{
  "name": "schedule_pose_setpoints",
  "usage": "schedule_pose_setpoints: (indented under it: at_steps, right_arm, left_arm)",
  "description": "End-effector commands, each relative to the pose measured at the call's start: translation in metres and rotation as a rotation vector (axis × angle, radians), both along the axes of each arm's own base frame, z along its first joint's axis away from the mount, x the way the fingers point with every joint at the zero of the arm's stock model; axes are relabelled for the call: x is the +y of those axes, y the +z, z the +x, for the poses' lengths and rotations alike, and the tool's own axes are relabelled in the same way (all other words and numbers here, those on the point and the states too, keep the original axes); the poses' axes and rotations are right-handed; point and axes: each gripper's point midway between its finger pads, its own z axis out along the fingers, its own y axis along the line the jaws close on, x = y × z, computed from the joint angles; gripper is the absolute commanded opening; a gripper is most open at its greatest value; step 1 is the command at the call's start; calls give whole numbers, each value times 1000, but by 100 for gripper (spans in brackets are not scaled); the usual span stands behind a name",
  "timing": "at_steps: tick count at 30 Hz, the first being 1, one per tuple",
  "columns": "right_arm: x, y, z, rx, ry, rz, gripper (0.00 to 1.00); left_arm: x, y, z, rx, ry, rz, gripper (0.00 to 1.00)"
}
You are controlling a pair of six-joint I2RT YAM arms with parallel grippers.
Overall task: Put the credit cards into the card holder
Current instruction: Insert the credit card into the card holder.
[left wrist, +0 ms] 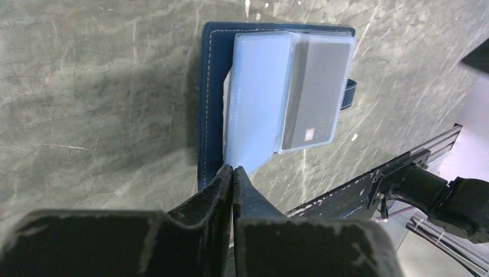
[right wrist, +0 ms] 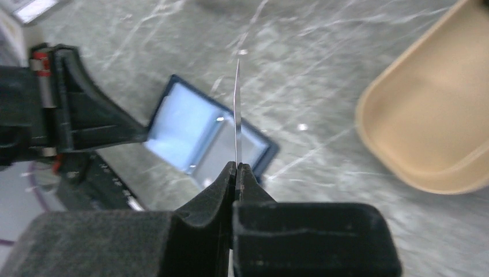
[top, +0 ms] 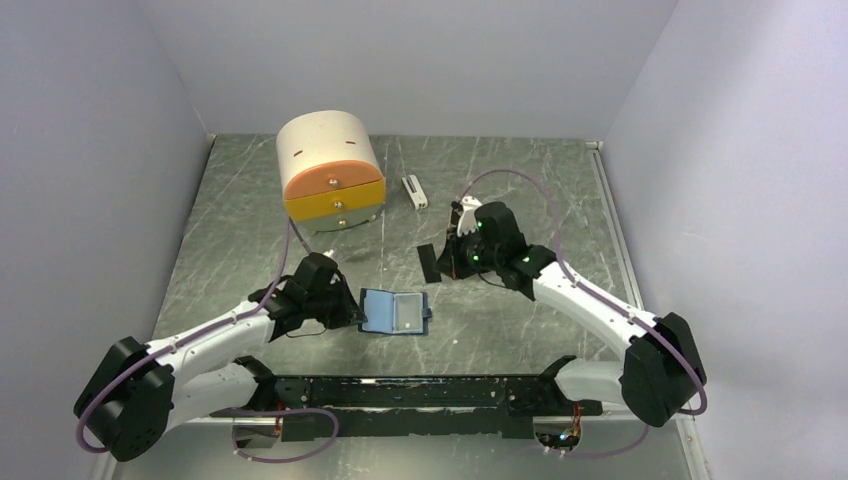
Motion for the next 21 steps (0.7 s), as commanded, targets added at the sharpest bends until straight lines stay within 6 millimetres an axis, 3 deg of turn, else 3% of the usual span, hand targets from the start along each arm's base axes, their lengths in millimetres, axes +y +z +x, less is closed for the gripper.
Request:
schedule_pose_setpoints:
  at_steps: [1,6,14,21]
  right_arm:
    - [34,12,-19,95,-19,225,0]
    - [49,-13,-40,194,-55,323,0]
    - [72,-43,-55,277,-80,381,0]
    - [76,-65,-54,318,-142,381,0]
  left_arm:
    - [7,-10,0,0,7,50,9]
    - [10,-22,-5,30,14,61,9]
    - [8,-37,-10,70,4,62,9]
    - [9,-38,-13,74,9,56,9]
